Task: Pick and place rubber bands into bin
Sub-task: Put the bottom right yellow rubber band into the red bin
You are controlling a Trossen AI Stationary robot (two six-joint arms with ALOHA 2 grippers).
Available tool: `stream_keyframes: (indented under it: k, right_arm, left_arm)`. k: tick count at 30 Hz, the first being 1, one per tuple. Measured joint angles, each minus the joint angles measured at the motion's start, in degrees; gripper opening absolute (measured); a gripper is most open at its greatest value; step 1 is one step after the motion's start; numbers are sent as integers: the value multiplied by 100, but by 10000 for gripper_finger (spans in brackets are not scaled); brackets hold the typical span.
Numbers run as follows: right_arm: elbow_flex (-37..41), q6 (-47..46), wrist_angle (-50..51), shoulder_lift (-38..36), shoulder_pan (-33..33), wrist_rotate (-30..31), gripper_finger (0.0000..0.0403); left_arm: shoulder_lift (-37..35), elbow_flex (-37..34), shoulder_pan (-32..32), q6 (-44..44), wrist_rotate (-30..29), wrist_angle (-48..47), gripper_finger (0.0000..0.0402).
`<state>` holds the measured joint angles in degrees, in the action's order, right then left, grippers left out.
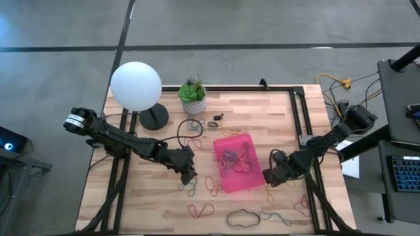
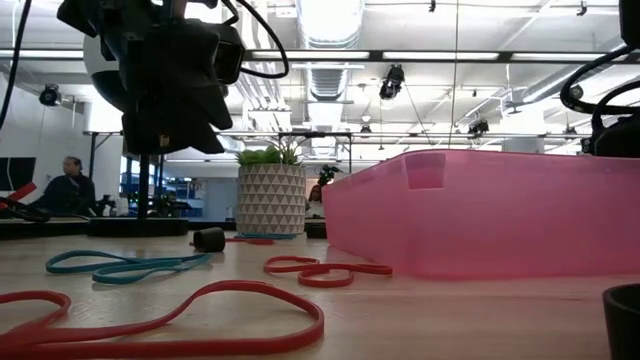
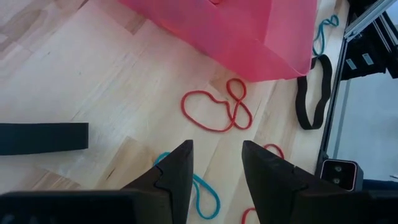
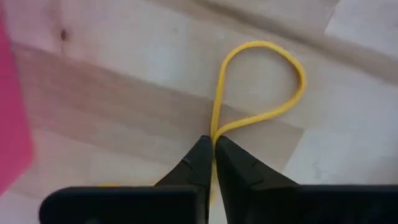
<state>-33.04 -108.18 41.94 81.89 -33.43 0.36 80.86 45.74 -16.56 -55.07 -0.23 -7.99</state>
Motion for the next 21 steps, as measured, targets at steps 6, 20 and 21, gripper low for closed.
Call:
stream_keyframes:
  k: [6,20,21]
  right_arm:
    - [-153,58,661,-310,15,868,8]
    - [-1137,3680,-214,-1710,1414,2009,8]
    - [-1138,3983,-566,-1684,1550,1856,8]
  left_arm:
    - [0,0,7,0,-9,2,122]
    - [2,26,11,-3,-9,33,122]
    - [2,26,11,-4,-9,32,122]
